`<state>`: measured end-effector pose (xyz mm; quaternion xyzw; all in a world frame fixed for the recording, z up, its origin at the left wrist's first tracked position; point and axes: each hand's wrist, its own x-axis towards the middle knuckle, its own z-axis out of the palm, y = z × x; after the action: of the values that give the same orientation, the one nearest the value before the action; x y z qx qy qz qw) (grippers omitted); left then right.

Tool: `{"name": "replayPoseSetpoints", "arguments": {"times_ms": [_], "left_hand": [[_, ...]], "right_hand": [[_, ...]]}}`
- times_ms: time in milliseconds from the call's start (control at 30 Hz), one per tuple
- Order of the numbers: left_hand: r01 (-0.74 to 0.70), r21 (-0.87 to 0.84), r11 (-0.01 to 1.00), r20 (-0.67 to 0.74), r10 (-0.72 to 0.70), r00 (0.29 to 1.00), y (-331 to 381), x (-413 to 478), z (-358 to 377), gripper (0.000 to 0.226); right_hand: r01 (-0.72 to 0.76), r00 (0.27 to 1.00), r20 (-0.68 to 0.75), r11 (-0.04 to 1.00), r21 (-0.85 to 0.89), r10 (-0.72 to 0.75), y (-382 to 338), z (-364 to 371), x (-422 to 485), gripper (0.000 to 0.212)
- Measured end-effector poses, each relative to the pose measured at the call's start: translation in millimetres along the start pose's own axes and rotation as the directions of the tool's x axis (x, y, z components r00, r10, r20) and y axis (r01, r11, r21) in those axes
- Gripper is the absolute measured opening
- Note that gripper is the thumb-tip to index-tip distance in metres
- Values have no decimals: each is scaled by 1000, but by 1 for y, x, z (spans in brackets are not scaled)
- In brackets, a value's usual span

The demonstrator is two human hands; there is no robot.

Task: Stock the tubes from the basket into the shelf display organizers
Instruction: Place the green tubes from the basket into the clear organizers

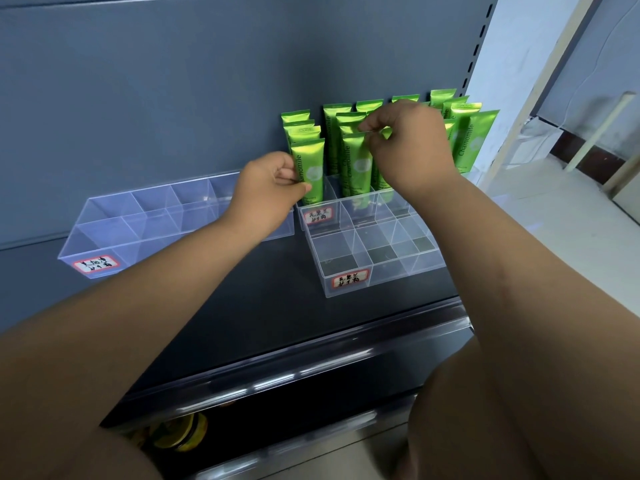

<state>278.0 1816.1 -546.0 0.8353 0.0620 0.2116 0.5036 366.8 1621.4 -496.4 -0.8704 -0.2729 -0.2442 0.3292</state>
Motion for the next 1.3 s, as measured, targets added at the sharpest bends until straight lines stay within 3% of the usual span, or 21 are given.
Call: {"name": "replayPoseSetpoints", "arguments": {"times_ms": [433, 567, 700, 867, 1033, 1300], "left_hand": [[-4, 109, 994, -40, 8, 999, 1, -2, 2, 9], [-12, 133, 991, -42, 18, 999, 2, -4, 2, 22], [2, 189, 982, -86, 14, 996, 9, -11, 2, 8], [-21, 308, 951, -187, 82, 979, 30, -35, 3, 29], [0, 524, 852, -209, 129, 969, 43, -63, -10, 49], [149, 810, 566, -227, 69, 971, 35, -105, -58, 78]], "right_hand": [[42, 999, 29, 996, -79, -40, -5, -1, -2, 32], [49, 999, 26, 994, -94, -47, -5, -2, -4, 31], [39, 999, 12, 988, -147, -38, -15, -8, -7, 28], [119, 991, -34, 966, -228, -130, -37, -13, -31, 29], [123, 991, -13, 957, -264, -131, -61, -7, -55, 36], [137, 981, 155, 981, -139, -115, -94, -1, -89, 68]]}}
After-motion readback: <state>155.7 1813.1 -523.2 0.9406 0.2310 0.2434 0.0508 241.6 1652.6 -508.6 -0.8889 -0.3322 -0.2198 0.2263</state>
